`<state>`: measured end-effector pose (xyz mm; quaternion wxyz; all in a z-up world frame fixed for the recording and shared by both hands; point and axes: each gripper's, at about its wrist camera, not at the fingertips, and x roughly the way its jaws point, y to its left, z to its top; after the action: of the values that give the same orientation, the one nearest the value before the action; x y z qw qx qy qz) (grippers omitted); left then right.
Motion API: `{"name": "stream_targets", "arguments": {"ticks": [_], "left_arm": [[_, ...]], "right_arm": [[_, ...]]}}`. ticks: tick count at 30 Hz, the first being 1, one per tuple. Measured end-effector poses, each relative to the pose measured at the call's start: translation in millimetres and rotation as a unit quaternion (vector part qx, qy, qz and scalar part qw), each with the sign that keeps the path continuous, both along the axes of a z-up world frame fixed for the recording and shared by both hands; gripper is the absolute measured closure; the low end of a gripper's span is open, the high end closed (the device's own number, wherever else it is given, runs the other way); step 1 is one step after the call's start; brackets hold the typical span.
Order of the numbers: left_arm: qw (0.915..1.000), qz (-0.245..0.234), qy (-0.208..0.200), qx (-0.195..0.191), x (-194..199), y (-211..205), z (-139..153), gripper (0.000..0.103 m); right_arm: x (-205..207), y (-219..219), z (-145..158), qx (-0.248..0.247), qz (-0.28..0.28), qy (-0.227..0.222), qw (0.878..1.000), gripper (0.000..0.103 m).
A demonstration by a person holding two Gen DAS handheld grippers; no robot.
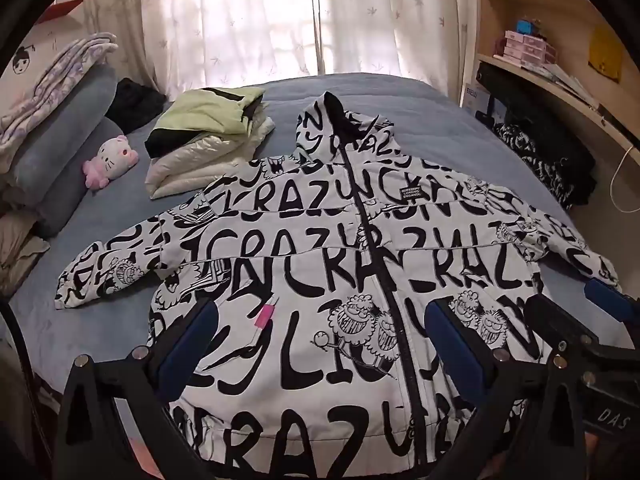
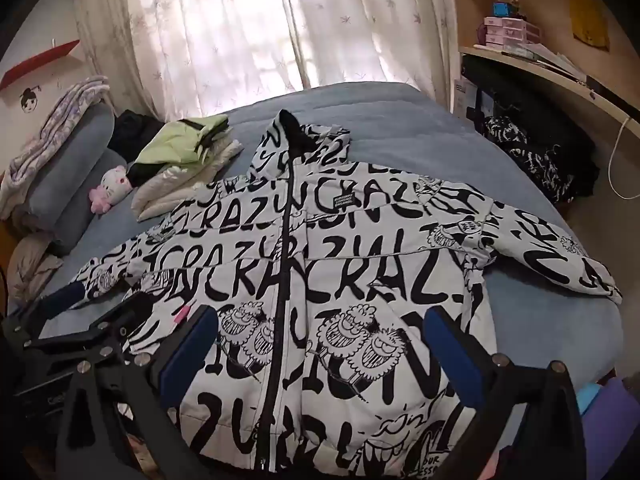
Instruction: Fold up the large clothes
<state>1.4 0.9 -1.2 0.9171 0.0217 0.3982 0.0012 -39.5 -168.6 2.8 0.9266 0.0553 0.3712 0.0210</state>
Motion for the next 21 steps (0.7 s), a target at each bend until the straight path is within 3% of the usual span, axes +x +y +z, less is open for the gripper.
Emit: {"name": "stream_targets", "arguments": {"ticks": [7,21], "left_arm": [[0.9995,-0.007,0.022,-0.022,-1.1,3.8,-8.0,0.003],[0.9987,-0.006,0.042,-0.029,-3.8,5.8,-14.7,0.004]], "right_arm": [[-0.8,10.3,-6.7,-0.017,0.003,0.007,1.000,0.000],[-5.9,16.2,-8.9,-0.030,0.001,0.009,1.000,0.000]]}}
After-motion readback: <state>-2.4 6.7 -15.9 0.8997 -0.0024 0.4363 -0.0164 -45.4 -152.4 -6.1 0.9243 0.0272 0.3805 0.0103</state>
